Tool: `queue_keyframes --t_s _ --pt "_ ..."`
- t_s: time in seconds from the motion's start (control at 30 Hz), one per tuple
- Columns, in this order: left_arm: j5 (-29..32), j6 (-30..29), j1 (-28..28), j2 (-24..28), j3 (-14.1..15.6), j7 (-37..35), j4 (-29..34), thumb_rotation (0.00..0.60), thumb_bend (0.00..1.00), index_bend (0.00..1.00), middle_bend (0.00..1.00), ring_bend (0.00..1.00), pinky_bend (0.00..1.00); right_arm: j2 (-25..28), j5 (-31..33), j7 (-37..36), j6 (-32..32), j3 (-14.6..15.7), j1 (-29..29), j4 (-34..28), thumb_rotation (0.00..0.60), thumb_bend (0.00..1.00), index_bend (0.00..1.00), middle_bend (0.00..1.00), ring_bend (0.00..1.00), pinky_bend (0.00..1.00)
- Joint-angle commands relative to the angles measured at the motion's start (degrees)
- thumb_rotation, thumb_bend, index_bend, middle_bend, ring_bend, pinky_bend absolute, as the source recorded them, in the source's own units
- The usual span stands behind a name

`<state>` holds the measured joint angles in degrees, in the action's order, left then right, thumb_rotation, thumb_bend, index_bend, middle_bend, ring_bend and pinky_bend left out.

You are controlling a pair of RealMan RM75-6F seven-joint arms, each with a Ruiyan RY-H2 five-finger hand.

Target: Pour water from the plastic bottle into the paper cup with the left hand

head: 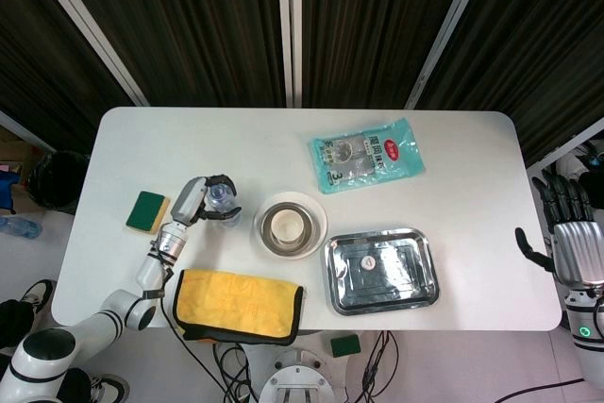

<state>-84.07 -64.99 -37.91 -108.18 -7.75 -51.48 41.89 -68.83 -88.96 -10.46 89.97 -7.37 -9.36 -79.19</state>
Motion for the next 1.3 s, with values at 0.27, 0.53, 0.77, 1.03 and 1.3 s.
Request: queue_keyframes --t_s 0.27,0.53,0.77,1.03,1.3 --pt "-1.88 -2.02 0.09 -2.06 1.39 -0.75 -4.98 0.6 0.38 0.53 0.56 0.43 0.58 0.41 0.54 0.49 -0.96 0.09 -0.09 -0.42 0.6 0.36 0.0 0.0 0.0 0.0" --pt "-2.53 -1.57 -0.03 -2.82 2.37 -2.58 -6.56 0.6 0.34 0.36 0.45 0.36 0.53 0.31 0.71 0.39 -1.2 0.13 -0.08 -0.33 0.6 0.36 0.0 0.0 0.0 0.0" --pt "-2.48 -1.04 -0.27 -2.35 2.43 -3.89 -6.14 0.6 0.29 0.18 0.32 0.26 0.43 0.44 0.87 0.42 -1.12 0.05 0.03 -0.4 0.6 0.37 0.0 0.0 0.0 0.0" --pt "-2.18 -1.42 -0.01 -2.3 2.27 -3.71 -6.01 0.6 0.22 0.05 0.2 0.16 0.25 0.32 0.87 0.52 -1.21 0.02 -0.01 -0.38 0.6 0.37 0.0 0.0 0.0 0.0" --pt "-2.14 -1.82 0.24 -1.96 2.26 -4.36 -5.9 0.6 0.16 0.03 0.14 0.09 0.19 0.33 0.75 0.6 -1.08 0.0 0.0 -0.44 0.6 0.37 0.0 0.0 0.0 0.0"
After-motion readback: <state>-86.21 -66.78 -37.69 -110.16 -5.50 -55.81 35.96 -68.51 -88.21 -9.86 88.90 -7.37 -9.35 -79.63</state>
